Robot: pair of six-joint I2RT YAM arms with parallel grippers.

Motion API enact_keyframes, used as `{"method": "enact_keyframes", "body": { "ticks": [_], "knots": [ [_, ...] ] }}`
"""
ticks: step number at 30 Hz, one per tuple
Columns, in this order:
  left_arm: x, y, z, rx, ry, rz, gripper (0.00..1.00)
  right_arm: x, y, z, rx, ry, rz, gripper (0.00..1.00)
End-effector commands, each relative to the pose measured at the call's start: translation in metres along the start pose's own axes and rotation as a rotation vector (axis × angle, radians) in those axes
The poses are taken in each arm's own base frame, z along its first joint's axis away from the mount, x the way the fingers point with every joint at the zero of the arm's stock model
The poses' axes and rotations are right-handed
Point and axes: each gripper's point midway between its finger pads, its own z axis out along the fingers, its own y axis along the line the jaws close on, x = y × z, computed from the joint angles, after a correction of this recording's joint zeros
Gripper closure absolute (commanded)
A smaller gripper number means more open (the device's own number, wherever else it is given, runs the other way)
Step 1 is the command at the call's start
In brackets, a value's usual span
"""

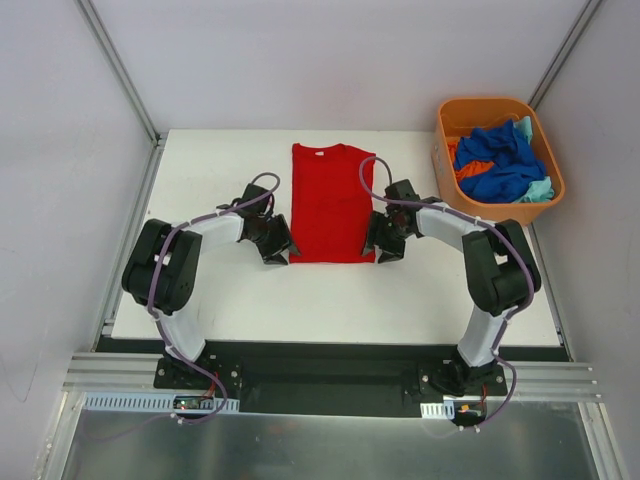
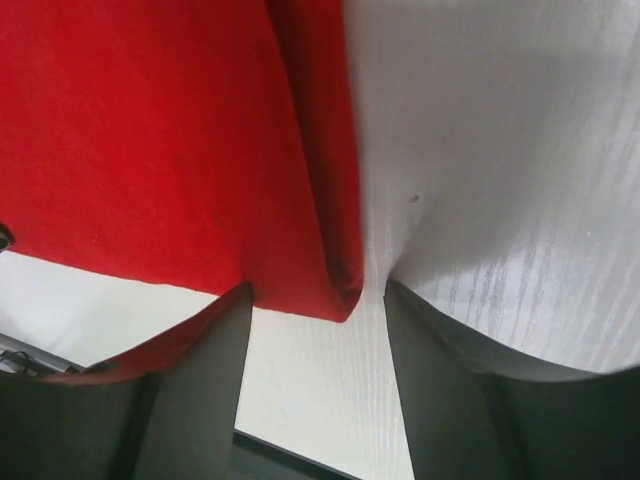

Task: Fold and stack the t-shirts
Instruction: Grab one side of the 2/3 rectangular tshirt with both arms

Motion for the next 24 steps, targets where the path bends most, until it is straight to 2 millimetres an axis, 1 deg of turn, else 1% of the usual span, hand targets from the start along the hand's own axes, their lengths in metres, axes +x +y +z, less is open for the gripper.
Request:
{"method": "enact_keyframes", "body": {
  "ticks": [1, 2, 3, 5, 6, 7, 8, 9, 10, 11, 12, 14, 15, 16, 17, 18, 19, 20, 21, 22, 23, 24],
  "knots": [
    [0.001, 0.005, 0.011, -0.03, 0.006, -0.004, 0.57, -0.003, 0.008, 0.01, -0.034, 0.01, 0.013, 0.48],
    [0.001, 0.007, 0.014, -0.038, 0.008, -0.01, 0.63, -0.003, 0.008, 0.011, -0.035, 0.014, 0.017, 0.5],
    [0.002, 0.006, 0.014, -0.033, 0.016, -0.01, 0.66, -0.002, 0.007, 0.013, -0.034, 0.019, 0.018, 0.57],
    [0.003, 0.004, 0.017, -0.029, 0.025, -0.007, 0.75, 0.0, 0.007, 0.014, -0.033, 0.024, 0.018, 0.62],
    [0.004, 0.003, 0.017, -0.026, 0.03, -0.001, 0.89, -0.001, 0.007, 0.014, -0.035, 0.022, 0.02, 0.67],
    [0.005, 0.003, 0.017, -0.029, 0.029, 0.0, 0.96, 0.0, 0.008, 0.013, -0.038, 0.022, 0.018, 0.71],
    [0.006, 0.003, 0.017, -0.027, 0.028, 0.002, 1.0, 0.001, 0.007, 0.013, -0.039, 0.022, 0.018, 0.76],
    [0.009, 0.006, 0.016, -0.033, 0.033, 0.001, 1.0, -0.001, 0.008, 0.01, -0.044, 0.009, 0.015, 0.83],
    [0.01, 0.007, 0.015, -0.036, 0.026, 0.005, 1.0, 0.003, 0.006, 0.011, -0.042, 0.011, 0.013, 0.88],
    [0.011, 0.006, 0.011, -0.031, 0.016, 0.014, 1.0, 0.004, 0.006, 0.01, -0.045, 0.008, 0.012, 0.97],
    [0.016, 0.011, 0.01, -0.04, 0.021, 0.013, 1.0, 0.005, 0.008, 0.005, -0.056, -0.002, -0.001, 0.99],
    [0.022, 0.011, 0.0, -0.029, 0.01, 0.022, 1.0, 0.018, 0.006, 0.001, -0.061, 0.015, -0.016, 0.99],
    [0.033, 0.019, -0.001, -0.037, 0.024, 0.019, 1.0, 0.023, 0.011, -0.008, -0.079, 0.009, -0.037, 1.0],
    [0.038, 0.012, -0.011, -0.012, 0.008, 0.038, 1.0, 0.037, 0.007, -0.009, -0.076, 0.036, -0.054, 0.99],
    [0.05, 0.023, -0.013, -0.026, 0.018, 0.032, 1.0, 0.045, 0.012, -0.022, -0.1, 0.039, -0.073, 1.0],
    [0.056, 0.024, -0.018, -0.019, 0.012, 0.028, 1.0, 0.057, 0.015, -0.027, -0.108, 0.054, -0.095, 0.99],
    [0.06, 0.013, -0.034, 0.027, -0.036, 0.041, 1.0, 0.073, 0.01, -0.03, -0.104, 0.079, -0.101, 1.0],
    [0.07, 0.019, -0.038, 0.027, -0.04, 0.042, 1.0, 0.08, 0.016, -0.049, -0.127, 0.058, -0.123, 0.99],
    [0.074, 0.016, -0.046, 0.049, -0.061, 0.054, 1.0, 0.094, 0.022, -0.057, -0.136, 0.064, -0.16, 0.99],
    [0.08, 0.0, -0.065, 0.119, -0.106, 0.085, 1.0, 0.107, 0.02, -0.066, -0.12, 0.08, -0.173, 1.0],
    [0.086, -0.004, -0.072, 0.144, -0.122, 0.1, 1.0, 0.118, 0.032, -0.085, -0.159, 0.053, -0.228, 1.0],
    [0.091, -0.015, -0.089, 0.198, -0.156, 0.128, 1.0, 0.126, 0.036, -0.095, -0.176, 0.054, -0.25, 0.99]
  ]
}}
